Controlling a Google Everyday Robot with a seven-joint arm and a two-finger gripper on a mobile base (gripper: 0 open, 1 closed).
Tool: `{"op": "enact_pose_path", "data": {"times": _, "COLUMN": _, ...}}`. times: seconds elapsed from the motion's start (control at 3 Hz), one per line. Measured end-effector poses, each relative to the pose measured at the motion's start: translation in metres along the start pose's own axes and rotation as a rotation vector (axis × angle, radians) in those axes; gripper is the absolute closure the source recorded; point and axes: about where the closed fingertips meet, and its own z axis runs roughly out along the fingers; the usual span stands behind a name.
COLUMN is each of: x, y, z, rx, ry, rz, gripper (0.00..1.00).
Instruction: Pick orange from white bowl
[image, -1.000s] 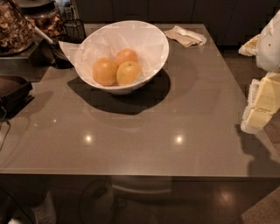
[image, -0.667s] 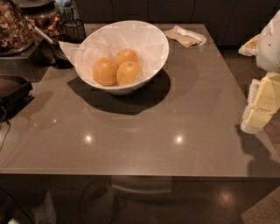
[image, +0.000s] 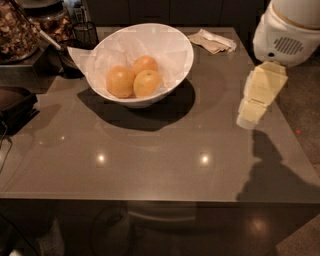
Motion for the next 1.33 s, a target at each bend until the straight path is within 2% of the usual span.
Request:
{"op": "enact_pose_path", "data": {"times": 0.33, "x": -0.037, "y": -0.014, "z": 0.014, "rx": -0.017, "ry": 0.052, "rz": 0.040, "gripper": 0.00}}
{"op": "enact_pose_path", "data": {"times": 0.67, "x": -0.046, "y": -0.018, "z": 0.015, "rx": 0.001, "ry": 0.028, "rz": 0.037, "gripper": 0.00}}
{"op": "enact_pose_path", "data": {"times": 1.0, "x": -0.069, "y": -0.021, "z": 0.016, "rx": 0.002, "ry": -0.026, "rz": 0.022, "gripper": 0.00}}
{"op": "enact_pose_path", "data": {"times": 1.33, "x": -0.103, "y": -0.030, "z": 0.024, "rx": -0.020, "ry": -0.027, "rz": 0.013, "gripper": 0.00}}
